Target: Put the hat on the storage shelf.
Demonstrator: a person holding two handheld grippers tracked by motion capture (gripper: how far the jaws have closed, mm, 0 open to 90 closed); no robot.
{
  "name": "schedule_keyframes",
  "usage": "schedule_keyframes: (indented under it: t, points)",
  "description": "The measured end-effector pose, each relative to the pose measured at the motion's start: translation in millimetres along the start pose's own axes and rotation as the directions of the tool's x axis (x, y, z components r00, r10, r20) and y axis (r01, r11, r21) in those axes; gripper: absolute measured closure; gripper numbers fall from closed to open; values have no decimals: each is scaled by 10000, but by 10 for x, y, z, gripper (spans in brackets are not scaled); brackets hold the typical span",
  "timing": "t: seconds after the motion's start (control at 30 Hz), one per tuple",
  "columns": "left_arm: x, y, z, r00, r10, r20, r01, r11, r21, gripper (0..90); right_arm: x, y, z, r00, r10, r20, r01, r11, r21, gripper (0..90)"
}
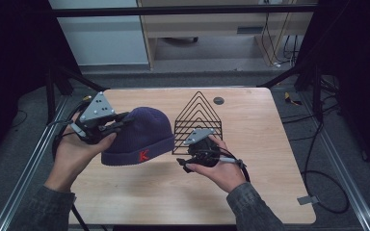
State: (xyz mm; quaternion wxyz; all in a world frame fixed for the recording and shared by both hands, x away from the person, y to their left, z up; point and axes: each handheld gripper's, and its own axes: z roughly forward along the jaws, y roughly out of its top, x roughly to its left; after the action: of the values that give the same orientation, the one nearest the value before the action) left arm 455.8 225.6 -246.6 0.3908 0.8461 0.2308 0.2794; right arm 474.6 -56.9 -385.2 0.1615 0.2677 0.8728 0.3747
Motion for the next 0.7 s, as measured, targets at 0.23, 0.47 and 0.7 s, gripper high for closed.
schedule_keyframes:
  t: [0.23, 0.47, 0.7]
  points:
    - [-36, 47, -26, 9998, 138, 123, -137, 9999, -91, 805, -28, 89, 31, 9999, -24, -120, 24, 10000, 28, 301]
    - [-61, 87, -47, 9993, 251, 270, -244, 9994, -263, 805, -32, 160, 54, 9995, -162, -280, 165, 9998, 108, 306]
    - [-79, 114, -66, 9985, 356, 416, -337, 9984, -448, 805, -63, 288, 74, 9989, -255, -393, 260, 9996, 123, 319]
